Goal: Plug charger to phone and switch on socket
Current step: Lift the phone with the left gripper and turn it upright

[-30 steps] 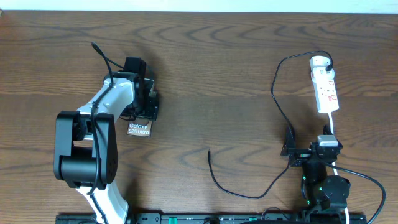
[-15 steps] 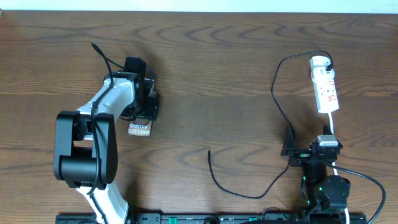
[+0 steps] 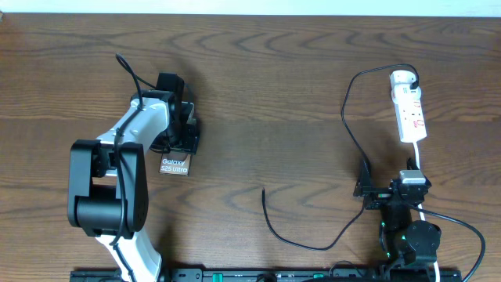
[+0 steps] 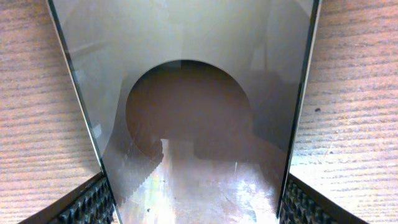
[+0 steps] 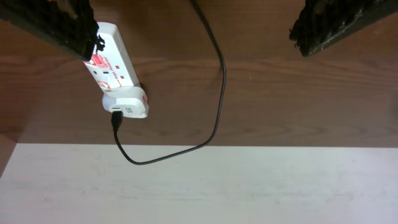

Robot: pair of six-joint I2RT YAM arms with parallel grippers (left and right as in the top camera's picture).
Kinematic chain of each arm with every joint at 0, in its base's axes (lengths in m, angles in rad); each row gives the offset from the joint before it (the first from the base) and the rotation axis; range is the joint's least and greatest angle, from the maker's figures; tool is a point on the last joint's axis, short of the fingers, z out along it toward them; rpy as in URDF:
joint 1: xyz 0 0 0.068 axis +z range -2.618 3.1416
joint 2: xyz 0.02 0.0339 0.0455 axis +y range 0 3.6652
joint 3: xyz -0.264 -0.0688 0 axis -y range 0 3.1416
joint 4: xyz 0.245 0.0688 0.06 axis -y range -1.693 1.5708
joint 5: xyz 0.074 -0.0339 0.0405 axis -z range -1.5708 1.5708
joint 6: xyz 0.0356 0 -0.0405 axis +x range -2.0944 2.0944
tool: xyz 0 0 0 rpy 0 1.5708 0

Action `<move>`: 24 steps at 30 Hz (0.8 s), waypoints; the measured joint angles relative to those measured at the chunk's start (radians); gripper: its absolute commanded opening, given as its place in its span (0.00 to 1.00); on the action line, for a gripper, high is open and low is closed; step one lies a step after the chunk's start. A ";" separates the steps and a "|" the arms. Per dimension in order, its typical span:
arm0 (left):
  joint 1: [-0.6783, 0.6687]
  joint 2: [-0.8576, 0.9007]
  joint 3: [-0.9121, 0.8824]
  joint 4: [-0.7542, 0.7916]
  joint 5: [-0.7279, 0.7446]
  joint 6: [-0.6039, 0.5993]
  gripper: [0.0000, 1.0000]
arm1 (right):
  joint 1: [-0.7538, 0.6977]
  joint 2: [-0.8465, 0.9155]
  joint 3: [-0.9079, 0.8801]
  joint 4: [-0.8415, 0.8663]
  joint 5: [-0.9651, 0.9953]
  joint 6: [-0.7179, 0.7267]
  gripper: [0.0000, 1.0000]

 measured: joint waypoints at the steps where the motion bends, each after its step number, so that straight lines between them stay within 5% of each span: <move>1: 0.000 -0.004 0.000 -0.003 0.000 0.000 0.07 | 0.000 0.000 0.000 0.000 0.000 0.000 0.99; 16: 0.000 -0.156 0.000 -0.028 0.018 -0.028 0.07 | 0.000 0.000 0.000 0.000 0.000 0.000 0.99; 24: 0.000 -0.192 0.000 -0.034 0.241 -0.124 0.07 | 0.000 0.000 0.000 0.000 0.000 0.000 0.99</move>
